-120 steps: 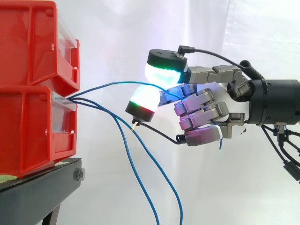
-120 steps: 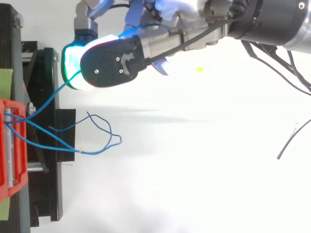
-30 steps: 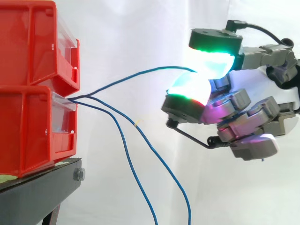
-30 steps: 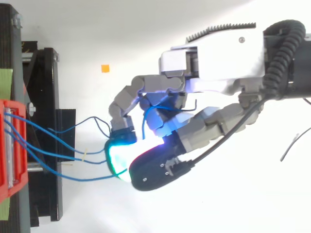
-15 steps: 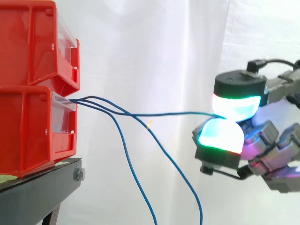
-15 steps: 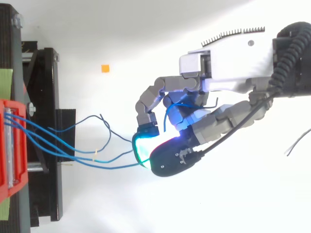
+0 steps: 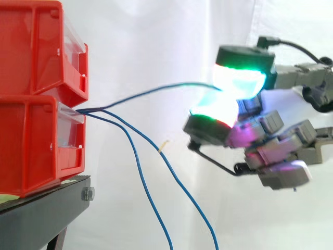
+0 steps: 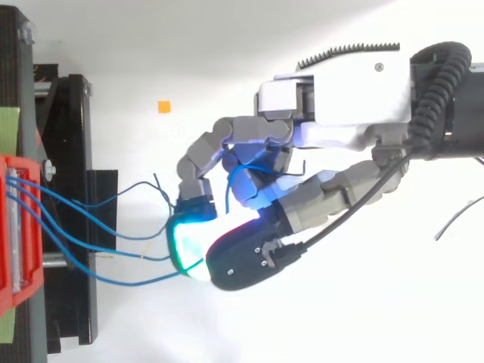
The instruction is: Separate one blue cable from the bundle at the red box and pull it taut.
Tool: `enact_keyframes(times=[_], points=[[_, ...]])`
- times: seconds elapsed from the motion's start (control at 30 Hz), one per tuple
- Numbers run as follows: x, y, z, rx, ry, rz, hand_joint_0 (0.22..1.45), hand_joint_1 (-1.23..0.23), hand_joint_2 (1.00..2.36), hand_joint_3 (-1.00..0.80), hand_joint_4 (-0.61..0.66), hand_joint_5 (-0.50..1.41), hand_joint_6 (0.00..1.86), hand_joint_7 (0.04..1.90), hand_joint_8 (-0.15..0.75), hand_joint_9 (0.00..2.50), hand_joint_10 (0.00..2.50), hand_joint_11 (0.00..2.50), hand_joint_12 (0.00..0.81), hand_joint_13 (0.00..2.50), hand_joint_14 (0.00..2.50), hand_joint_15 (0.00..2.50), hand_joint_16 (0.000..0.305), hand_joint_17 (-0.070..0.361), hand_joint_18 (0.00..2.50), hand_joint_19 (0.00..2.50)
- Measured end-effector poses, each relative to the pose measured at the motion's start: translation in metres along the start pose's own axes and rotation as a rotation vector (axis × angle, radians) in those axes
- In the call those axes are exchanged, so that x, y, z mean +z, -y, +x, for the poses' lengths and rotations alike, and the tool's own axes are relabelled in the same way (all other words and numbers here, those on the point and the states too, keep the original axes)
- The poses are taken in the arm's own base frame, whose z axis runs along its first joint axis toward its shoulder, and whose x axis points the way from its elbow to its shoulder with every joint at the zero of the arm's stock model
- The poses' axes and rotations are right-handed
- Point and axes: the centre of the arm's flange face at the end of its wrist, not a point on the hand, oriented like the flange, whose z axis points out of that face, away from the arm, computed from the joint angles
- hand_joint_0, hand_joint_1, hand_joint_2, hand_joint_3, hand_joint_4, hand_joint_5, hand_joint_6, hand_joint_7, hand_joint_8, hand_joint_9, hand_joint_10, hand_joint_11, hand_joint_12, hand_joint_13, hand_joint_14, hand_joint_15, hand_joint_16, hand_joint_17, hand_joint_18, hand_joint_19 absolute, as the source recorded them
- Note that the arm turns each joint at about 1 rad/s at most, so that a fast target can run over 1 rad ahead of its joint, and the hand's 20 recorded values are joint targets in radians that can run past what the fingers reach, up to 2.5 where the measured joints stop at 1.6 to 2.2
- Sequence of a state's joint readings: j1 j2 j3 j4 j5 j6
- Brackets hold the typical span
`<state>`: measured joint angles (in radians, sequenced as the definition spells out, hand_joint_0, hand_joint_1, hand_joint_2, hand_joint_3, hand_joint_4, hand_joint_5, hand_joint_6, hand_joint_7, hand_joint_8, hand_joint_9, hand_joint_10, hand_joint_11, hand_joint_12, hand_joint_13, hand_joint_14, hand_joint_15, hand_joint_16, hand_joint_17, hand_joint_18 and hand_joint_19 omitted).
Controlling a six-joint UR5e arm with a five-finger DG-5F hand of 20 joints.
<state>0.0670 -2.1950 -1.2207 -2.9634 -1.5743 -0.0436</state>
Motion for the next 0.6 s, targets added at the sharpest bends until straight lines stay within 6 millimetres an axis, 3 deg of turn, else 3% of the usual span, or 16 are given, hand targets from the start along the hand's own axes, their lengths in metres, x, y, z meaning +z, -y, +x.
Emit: enact_keyframes(times=[0.6], points=[[0.0078, -0.0078, 0.0010, -0.010, 0.006, -0.077, 0.59, -0.72, 1.17, 0.04, -0.12, -0.12, 0.88, 1.05, 0.320, 0.42, 2.50, 1.91, 0.498, 0.93, 2.50, 1.10, 0.067, 0.150, 1.25, 0.67]])
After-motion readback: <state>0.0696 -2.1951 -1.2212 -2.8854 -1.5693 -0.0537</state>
